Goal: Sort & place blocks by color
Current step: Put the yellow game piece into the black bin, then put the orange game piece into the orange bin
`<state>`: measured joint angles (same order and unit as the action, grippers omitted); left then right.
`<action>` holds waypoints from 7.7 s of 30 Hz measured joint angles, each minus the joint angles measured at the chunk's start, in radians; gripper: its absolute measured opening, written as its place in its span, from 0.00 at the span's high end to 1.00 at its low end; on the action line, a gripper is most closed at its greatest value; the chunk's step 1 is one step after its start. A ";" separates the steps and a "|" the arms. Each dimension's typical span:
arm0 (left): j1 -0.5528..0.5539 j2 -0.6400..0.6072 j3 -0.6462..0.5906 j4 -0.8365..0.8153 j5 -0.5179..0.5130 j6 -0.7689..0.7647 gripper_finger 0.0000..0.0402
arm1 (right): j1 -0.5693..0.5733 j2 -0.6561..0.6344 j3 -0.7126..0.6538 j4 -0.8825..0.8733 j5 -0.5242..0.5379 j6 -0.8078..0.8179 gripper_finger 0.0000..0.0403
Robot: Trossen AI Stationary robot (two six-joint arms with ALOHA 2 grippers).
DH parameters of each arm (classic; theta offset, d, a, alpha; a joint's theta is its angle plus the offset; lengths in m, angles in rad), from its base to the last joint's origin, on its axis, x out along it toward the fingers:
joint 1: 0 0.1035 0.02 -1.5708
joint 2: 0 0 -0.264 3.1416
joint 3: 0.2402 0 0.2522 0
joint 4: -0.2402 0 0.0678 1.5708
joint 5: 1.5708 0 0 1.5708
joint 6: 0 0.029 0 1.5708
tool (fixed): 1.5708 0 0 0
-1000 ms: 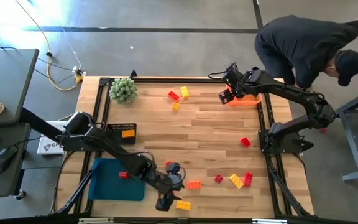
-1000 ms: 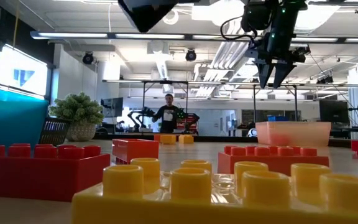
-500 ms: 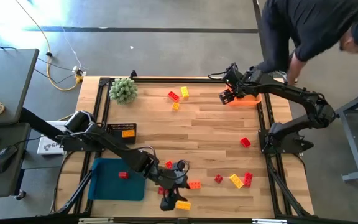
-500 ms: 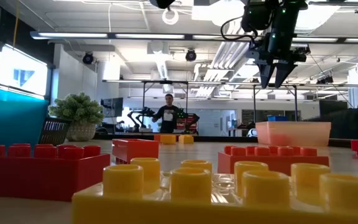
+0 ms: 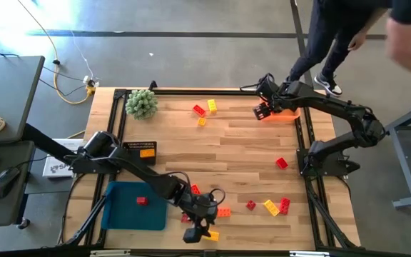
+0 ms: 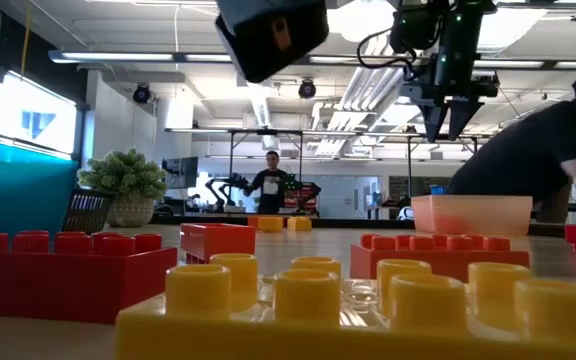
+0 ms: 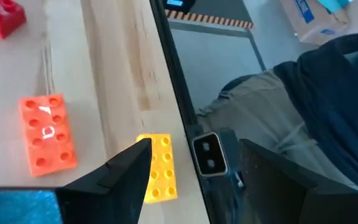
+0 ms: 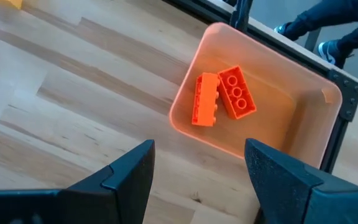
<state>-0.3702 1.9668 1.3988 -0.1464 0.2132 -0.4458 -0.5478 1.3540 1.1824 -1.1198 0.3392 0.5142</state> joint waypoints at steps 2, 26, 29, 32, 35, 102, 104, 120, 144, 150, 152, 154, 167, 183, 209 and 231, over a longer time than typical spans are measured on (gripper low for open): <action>0.002 0.016 0.001 0.003 0.013 0.000 0.43 | 0.014 0.000 0.000 -0.007 0.020 0.005 0.41; -0.043 0.117 -0.001 -0.026 -0.103 0.096 0.43 | 0.163 0.001 0.000 0.002 0.054 0.110 0.41; -0.052 0.118 -0.001 -0.035 -0.144 0.102 0.43 | 0.163 0.001 0.000 0.002 0.054 0.109 0.41; -0.056 0.118 -0.001 -0.035 -0.181 0.113 0.43 | 0.163 0.001 0.000 0.003 0.054 0.114 0.41; -0.064 0.122 -0.001 -0.034 -0.192 0.110 0.43 | 0.163 0.001 0.000 0.003 0.053 0.115 0.41; -0.066 0.180 -0.005 -0.009 -0.272 0.185 0.72 | 0.162 0.000 -0.001 0.037 0.034 0.110 0.41; -0.061 0.155 -0.005 -0.028 -0.284 0.189 0.72 | 0.163 0.001 -0.001 0.037 0.031 0.109 0.41; 0.018 -0.206 -0.003 -0.399 -0.472 0.242 0.72 | 0.163 0.000 -0.001 0.037 0.020 0.061 0.41; 0.139 -0.732 -0.331 -0.789 -0.804 -0.216 0.71 | 0.163 0.001 -0.001 0.106 0.000 -0.067 0.41; 0.249 -0.824 -0.459 -0.827 -0.727 -0.358 0.71 | 0.163 0.000 -0.001 0.186 0.000 -0.171 0.41; 0.276 -0.839 -0.483 -0.822 -0.681 -0.381 0.71 | 0.163 0.001 -0.001 0.181 -0.001 -0.193 0.41; 0.297 -0.855 -0.504 -0.869 -0.625 -0.397 0.71 | 0.163 0.001 -0.001 0.174 -0.001 -0.211 0.41; 0.327 -0.876 -0.585 -1.160 -0.485 -0.481 0.70 | 0.168 0.001 -0.001 0.063 -0.060 -0.097 0.41; 0.392 -0.875 -0.712 -1.059 -0.491 -0.211 0.70 | 0.405 0.000 -0.001 0.130 -0.155 0.233 0.41; 0.422 -0.875 -0.712 -0.990 -0.477 -0.233 0.49 | 0.835 0.062 -0.001 0.367 -0.128 0.137 0.41; 0.422 -0.875 -0.710 -0.975 -0.457 -0.251 0.50 | 1.055 0.294 -0.001 0.586 -0.107 -0.097 0.41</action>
<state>0.0521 1.0916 0.6884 -1.1213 -0.2441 -0.6964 0.5071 1.6476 1.1816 -0.5340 0.2321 0.4175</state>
